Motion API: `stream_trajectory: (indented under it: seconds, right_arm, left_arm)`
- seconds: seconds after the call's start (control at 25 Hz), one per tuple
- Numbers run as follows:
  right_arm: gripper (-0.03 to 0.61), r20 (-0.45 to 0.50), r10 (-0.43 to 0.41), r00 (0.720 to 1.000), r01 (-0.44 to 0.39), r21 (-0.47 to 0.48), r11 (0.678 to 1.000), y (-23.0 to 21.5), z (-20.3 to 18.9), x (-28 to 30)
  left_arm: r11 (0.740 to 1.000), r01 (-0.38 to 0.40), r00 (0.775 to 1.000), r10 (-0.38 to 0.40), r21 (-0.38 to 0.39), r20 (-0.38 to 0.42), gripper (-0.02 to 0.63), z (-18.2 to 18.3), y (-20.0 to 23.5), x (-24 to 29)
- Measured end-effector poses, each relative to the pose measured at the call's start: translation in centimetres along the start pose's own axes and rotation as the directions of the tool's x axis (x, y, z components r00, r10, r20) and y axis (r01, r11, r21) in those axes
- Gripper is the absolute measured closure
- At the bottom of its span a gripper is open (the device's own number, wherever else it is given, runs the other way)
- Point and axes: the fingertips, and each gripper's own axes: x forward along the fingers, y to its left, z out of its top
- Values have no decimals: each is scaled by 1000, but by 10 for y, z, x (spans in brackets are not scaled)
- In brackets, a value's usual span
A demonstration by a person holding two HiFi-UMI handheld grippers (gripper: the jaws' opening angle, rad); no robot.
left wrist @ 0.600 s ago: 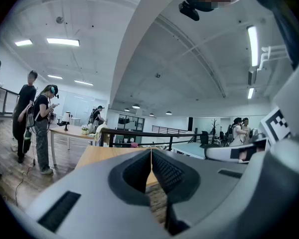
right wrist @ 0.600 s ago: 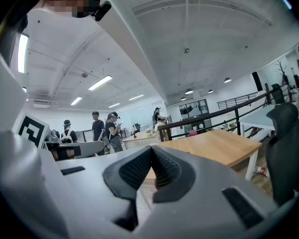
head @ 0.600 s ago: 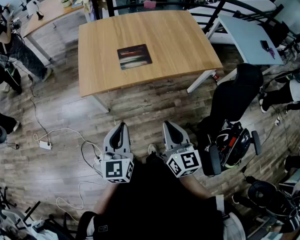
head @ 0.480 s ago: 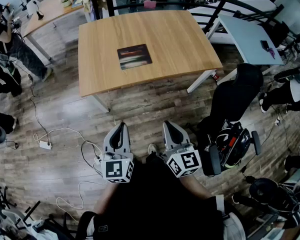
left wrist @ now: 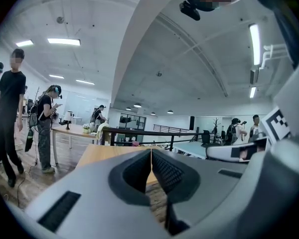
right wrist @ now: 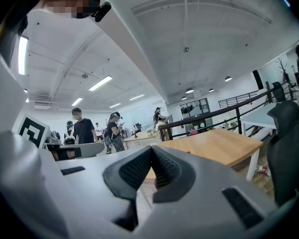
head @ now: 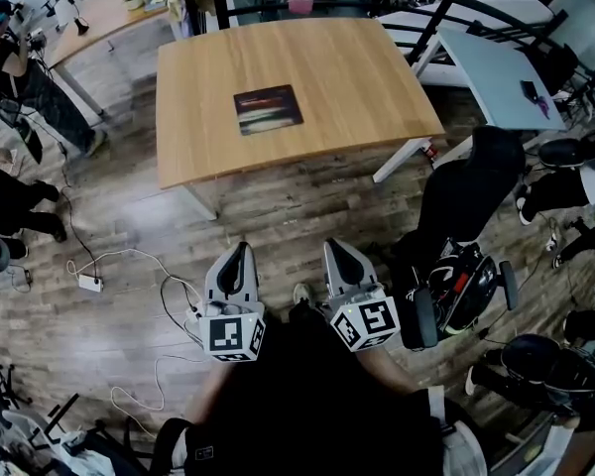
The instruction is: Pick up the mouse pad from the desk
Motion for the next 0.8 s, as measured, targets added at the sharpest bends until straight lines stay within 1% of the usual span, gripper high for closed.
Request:
stream_trajectory:
  seconds: [0.24,0.6,0.8]
  right_arm:
    - [548,20,6,1000,-6,26,1000,-9,6,1]
    - [548,7,39,999,-40,15,999,-38,12,6]
    - [548,-5,65,998,-65,10,998,-57,15,13]
  left_arm:
    - [1000,-15,1000,15,0,-5,589,-1,-5,5]
    - [999,-49,998,48,-18,-27,589,-13,-25,29]
    - [996,-85,996,84,-18,-35,589,-17,-30,46]
